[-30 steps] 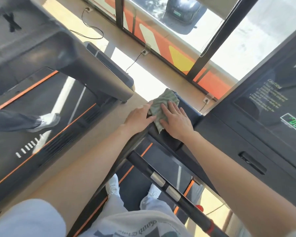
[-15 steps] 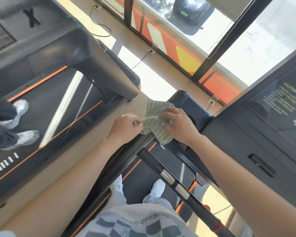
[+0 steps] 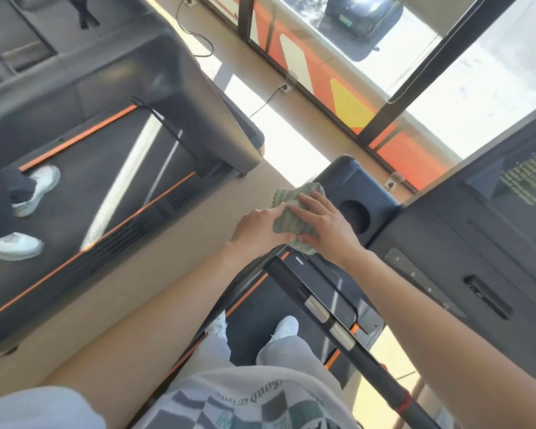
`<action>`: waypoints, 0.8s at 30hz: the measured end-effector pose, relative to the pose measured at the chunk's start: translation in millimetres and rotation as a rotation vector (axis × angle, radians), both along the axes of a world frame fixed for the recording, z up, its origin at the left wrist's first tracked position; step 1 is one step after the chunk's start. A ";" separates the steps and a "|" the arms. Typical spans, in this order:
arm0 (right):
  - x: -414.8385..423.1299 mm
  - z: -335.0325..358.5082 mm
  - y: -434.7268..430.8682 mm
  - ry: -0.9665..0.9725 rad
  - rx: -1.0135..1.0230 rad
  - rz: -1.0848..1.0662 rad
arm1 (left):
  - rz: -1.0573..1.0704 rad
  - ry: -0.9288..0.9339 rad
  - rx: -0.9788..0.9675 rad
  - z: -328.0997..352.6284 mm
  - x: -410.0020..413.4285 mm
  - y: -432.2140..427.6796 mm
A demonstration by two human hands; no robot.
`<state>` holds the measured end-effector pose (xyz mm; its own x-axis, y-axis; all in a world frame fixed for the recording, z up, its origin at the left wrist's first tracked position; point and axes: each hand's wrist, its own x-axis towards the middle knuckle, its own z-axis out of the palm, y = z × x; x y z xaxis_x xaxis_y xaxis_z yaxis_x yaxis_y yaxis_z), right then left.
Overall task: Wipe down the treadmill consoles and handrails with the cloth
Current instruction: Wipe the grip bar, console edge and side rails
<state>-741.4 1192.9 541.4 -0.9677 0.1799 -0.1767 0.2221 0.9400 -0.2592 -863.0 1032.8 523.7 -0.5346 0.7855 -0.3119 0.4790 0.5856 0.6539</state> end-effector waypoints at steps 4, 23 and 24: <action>-1.0 -4.7 -10.8 0.025 -0.004 0.071 | 0.064 0.096 -0.013 -1.6 13.8 -23.1; -20.2 -9.0 -75.0 0.071 -0.070 0.535 | 0.400 0.338 -0.135 -2.7 91.8 -149.9; -17.0 -12.0 -85.6 0.099 -0.066 0.538 | 0.420 0.339 -0.125 -2.8 96.6 -160.3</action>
<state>-758.3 1107.2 529.4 -0.9325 -0.3533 -0.0745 -0.3139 0.8951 -0.3166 -766.4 872.6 520.9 -0.8805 0.4514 -0.1447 0.3596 0.8350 0.4165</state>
